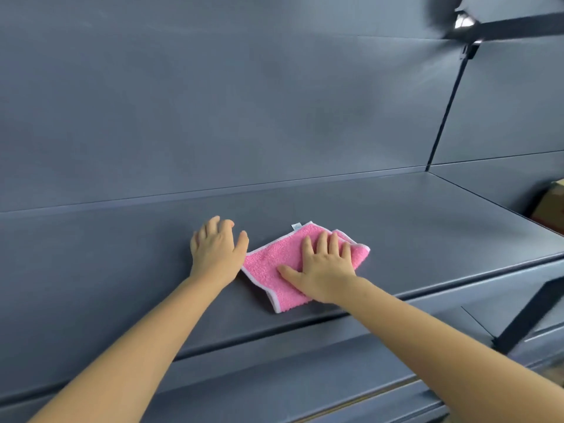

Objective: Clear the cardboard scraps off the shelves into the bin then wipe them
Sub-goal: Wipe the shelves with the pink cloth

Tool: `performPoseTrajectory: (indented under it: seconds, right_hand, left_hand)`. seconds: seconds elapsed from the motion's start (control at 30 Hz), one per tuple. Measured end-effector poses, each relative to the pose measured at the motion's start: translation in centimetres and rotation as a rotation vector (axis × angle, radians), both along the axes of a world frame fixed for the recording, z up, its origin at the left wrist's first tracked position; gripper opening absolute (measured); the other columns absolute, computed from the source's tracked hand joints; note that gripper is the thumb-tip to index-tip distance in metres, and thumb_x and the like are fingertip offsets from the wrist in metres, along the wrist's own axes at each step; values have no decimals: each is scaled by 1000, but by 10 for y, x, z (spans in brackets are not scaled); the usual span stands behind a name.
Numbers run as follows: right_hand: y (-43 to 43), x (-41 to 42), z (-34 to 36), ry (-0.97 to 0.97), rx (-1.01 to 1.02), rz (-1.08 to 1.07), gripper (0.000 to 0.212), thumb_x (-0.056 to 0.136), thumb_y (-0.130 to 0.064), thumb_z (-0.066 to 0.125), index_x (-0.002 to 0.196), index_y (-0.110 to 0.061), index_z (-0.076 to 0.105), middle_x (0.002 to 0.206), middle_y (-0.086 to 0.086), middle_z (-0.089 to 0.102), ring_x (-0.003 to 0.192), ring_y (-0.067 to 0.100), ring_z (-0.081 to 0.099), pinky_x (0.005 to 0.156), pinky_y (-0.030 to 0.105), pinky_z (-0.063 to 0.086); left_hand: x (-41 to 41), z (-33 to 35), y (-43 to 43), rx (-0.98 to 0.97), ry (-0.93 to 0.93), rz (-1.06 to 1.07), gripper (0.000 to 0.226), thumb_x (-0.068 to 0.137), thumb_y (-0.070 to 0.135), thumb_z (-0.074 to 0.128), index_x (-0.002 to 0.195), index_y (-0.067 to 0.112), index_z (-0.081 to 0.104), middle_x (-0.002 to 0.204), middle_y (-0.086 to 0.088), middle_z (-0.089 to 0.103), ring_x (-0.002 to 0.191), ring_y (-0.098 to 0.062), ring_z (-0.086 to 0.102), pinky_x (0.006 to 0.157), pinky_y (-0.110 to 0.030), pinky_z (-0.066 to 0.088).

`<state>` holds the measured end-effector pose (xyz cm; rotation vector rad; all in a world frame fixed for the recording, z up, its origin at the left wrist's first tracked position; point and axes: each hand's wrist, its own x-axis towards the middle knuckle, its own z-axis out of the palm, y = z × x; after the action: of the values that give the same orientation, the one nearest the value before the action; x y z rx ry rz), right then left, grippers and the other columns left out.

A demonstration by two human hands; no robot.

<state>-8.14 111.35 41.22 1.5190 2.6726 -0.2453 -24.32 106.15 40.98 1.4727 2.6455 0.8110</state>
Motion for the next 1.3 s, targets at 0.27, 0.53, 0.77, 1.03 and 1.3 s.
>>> performPoseTrajectory:
  seconds: [0.27, 0.53, 0.77, 1.03, 1.3]
  right_hand:
    - [56, -71, 0, -36, 35, 144, 75, 85, -70, 19, 148, -29, 13, 159, 5, 3, 144, 39, -4, 114, 55, 4]
    - [114, -141, 2, -31, 38, 184, 74, 85, -70, 19, 147, -30, 15, 158, 7, 5, 144, 40, -1, 114, 57, 3]
    - [125, -164, 4, -22, 23, 240, 70, 87, -67, 17, 148, -33, 11, 158, 11, 0, 144, 40, -4, 113, 59, 0]
    - [91, -124, 2, -14, 20, 478, 60, 89, -65, 18, 145, -45, 6, 159, 1, -1, 146, 32, -7, 114, 56, -1]
    - [61, -70, 1, -15, -11, 572, 60, 90, -65, 21, 145, -47, 5, 159, -2, -7, 146, 26, -11, 116, 52, -7]
  left_hand:
    - [-14, -5, -3, 20, -53, 102, 42, 96, 32, 35, 132, 10, 38, 149, -10, 27, 140, -24, 21, 117, -40, 12]
    - [-14, -10, 1, -29, 143, 109, 39, 97, 36, 31, 129, 14, 38, 146, -1, 29, 141, -17, 17, 117, -34, 8]
    - [-10, -8, 1, -80, 169, 134, 64, 86, 48, 12, 138, 15, 28, 154, -3, 18, 144, -15, 8, 116, -30, 4]
    - [-4, -4, -1, -45, 152, 161, 53, 97, 40, 24, 143, 12, 24, 156, -6, 14, 145, -17, 7, 116, -31, 5]
    - [-3, 0, -4, -38, 137, 146, 51, 98, 38, 27, 141, 11, 26, 156, -7, 15, 145, -18, 7, 117, -32, 5]
